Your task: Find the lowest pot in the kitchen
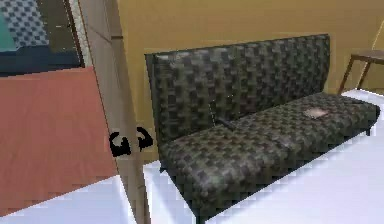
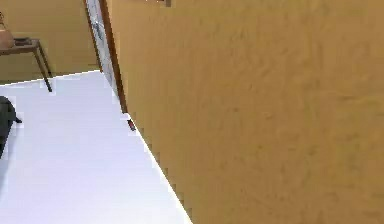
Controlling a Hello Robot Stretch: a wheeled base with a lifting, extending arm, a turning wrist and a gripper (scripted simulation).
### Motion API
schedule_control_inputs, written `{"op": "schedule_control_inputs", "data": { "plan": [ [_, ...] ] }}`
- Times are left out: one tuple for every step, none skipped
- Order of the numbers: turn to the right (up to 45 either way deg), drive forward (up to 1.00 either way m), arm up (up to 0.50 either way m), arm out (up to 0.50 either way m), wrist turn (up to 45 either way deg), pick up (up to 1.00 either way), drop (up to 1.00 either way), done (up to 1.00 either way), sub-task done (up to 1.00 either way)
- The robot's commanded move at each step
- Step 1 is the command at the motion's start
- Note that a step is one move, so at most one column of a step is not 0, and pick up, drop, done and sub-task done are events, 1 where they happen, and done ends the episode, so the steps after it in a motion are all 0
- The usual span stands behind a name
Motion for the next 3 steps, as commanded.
{"op": "schedule_control_inputs", "data": {
  "plan": [
    [-45.0, 0.00, 0.00, 0.00, 0.0, 0.00, 0.00, 0.00, 0.00],
    [-30.0, 0.00, 0.00, 0.00, 0.0, 0.00, 0.00, 0.00, 0.00],
    [0.0, 0.80, 0.00, 0.00, 0.0, 0.00, 0.00, 0.00, 0.00]
  ]
}}
